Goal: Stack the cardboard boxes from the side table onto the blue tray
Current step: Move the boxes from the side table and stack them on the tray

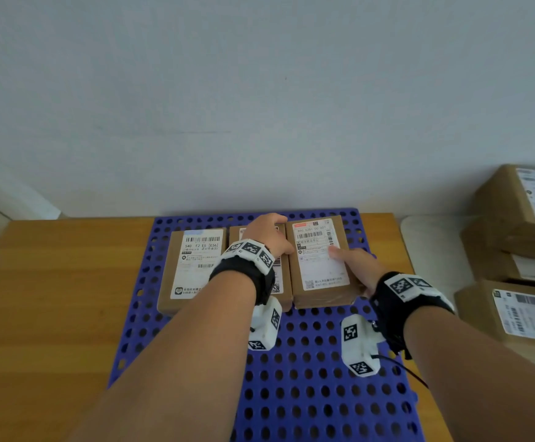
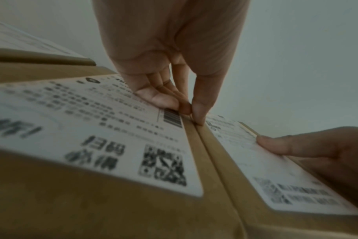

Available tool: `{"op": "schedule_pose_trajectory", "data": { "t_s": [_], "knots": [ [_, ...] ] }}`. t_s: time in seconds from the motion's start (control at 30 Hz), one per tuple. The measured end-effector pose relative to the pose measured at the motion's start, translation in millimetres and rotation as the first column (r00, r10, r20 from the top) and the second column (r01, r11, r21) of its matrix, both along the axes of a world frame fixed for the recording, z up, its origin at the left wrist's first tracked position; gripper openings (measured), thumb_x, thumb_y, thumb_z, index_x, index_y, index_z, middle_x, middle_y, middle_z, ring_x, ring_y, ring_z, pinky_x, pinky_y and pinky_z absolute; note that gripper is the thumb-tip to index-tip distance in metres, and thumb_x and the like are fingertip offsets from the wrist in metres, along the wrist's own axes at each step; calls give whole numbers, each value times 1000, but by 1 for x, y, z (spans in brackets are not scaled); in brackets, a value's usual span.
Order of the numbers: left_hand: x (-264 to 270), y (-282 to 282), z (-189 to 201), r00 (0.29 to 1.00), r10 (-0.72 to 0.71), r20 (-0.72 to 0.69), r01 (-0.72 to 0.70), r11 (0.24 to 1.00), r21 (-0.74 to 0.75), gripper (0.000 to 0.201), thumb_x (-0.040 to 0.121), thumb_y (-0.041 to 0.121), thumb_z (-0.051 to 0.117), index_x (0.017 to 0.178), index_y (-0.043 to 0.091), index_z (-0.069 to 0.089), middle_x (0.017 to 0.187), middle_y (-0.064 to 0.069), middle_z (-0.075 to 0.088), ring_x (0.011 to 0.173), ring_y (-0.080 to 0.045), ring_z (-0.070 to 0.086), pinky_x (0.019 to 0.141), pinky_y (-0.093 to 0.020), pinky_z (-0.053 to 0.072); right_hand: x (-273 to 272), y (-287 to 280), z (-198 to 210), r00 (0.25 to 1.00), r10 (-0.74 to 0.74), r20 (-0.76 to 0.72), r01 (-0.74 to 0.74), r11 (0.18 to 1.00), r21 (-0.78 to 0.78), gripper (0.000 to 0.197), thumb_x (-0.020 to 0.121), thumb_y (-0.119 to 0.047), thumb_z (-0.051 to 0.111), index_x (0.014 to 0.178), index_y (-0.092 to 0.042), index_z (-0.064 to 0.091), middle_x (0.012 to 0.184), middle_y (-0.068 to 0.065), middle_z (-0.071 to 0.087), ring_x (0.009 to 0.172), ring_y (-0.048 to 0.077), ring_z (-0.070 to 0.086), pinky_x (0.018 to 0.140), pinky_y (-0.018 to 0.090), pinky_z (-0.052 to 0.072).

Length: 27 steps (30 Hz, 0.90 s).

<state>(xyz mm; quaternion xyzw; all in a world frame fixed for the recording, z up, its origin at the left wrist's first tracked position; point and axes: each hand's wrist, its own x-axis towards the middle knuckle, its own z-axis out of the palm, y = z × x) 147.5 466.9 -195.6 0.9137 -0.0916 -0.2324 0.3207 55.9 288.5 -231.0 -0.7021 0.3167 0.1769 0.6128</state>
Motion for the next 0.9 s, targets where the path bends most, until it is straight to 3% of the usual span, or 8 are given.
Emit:
{"op": "schedule_pose_trajectory", "data": {
  "t_s": [0.17, 0.27, 0.4, 0.47, 0.6, 0.67, 0.8, 0.9],
  "knots": [
    [1, -2, -3, 1000, -11, -5, 11, 1000, 16, 72, 74, 16, 83, 138, 25, 53, 122, -2, 67, 105, -20, 66, 87, -32, 54, 1, 0, -2, 999, 8, -41, -9, 1000, -22, 34, 95, -29, 60, 118, -4, 65, 114, 13, 71, 104, 32, 68, 99, 48, 50],
    [1, -4, -4, 1000, -3, 3, 3, 1000, 21, 68, 76, 14, 81, 138, 25, 53, 123, -2, 66, 107, -21, 64, 87, -32, 53, 3, 1, -1, 999, -23, -39, 19, 995, -100, 20, 94, -24, 62, 104, -7, 58, 114, 12, 66, 107, 32, 64, 99, 47, 50],
    [-4, -6, -4, 999, -19, 37, 17, 999, 46, 67, 81, 12, 77, 141, 22, 49, 126, -4, 64, 110, -22, 63, 87, -32, 53, 1, 5, 3, 999, 29, -27, -35, 966, -255, 36, 93, -31, 60, 119, -8, 55, 119, 10, 65, 103, 27, 63, 92, 41, 52],
    [-8, -8, -2, 998, -35, 56, 31, 997, 70, 61, 85, 9, 71, 141, 19, 48, 125, -5, 62, 110, -23, 62, 85, -32, 53, 0, 8, 7, 996, 89, -13, -87, 922, -378, 41, 94, -33, 58, 127, -10, 51, 121, 7, 64, 99, 24, 62, 84, 36, 52],
    [-14, -11, 5, 987, -125, 101, 111, 984, 143, 28, 90, 10, 63, 117, 15, 61, 104, -4, 65, 91, -22, 64, 70, -31, 51, -6, 13, 22, 974, 225, 29, -158, 765, -625, 50, 94, -33, 55, 139, -15, 41, 128, 5, 58, 106, 24, 62, 88, 39, 54],
    [-18, -13, 10, 980, -164, 116, 141, 973, 185, 31, 90, 17, 64, 121, 15, 61, 110, -5, 66, 88, -22, 66, 65, -30, 50, -12, 15, 31, 955, 294, 37, -183, 684, -706, 53, 93, -32, 56, 141, -17, 39, 131, 5, 56, 107, 23, 60, 87, 41, 56],
    [-29, -17, 20, 969, -217, 120, 185, 955, 233, 51, 90, 18, 64, 139, 21, 49, 138, -8, 48, 112, -28, 60, 86, -35, 53, -28, 18, 49, 924, 383, 15, -228, 580, -782, 51, 93, -26, 54, 141, -18, 39, 135, 8, 50, 114, 25, 55, 93, 39, 52],
    [-35, -25, 32, 949, -265, 169, 225, 949, 222, 48, 91, 13, 59, 138, 19, 52, 140, -8, 52, 120, -27, 57, 95, -36, 51, -44, 16, 64, 933, 361, 4, -216, 566, -796, 56, 96, -30, 52, 148, -19, 34, 150, 7, 38, 132, 26, 44, 104, 38, 42]
  ]
}}
